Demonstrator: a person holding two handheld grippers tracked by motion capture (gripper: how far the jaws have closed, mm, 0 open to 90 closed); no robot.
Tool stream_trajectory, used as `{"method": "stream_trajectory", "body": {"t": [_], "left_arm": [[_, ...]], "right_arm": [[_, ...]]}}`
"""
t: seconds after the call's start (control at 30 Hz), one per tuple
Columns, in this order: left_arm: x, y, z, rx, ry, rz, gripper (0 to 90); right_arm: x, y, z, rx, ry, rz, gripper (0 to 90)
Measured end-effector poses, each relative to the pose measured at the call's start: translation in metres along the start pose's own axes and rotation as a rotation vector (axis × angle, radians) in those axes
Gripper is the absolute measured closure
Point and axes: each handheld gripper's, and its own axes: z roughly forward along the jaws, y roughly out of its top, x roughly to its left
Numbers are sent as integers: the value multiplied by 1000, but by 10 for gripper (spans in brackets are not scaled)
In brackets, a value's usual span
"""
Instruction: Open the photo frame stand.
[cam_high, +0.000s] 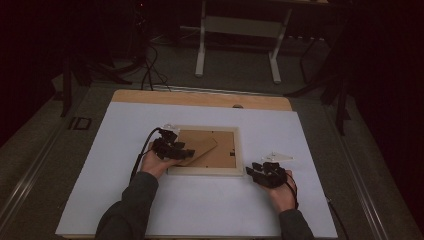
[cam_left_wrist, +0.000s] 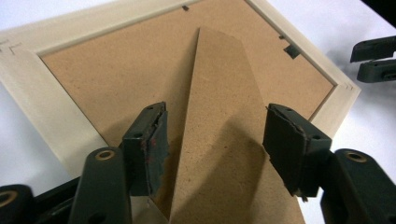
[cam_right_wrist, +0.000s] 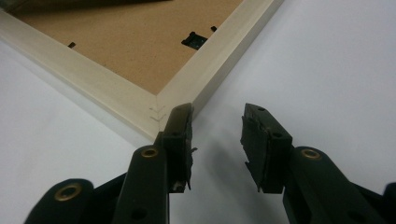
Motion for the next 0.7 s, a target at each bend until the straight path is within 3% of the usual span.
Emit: {"method": "stream_trajectory", "body": {"t": [0.33,0.53,0.7], "left_arm": [[-3,3,8,49,-43,22,331],[-5,3,13,80,-42,29,312],[-8,2,16,100,-20,50,366]], "right_arm": [[0,0,1,3,3,-2,623],[0,0,1,3,3,-3,619],[-1,0,2,4,5,-4,616]]}}
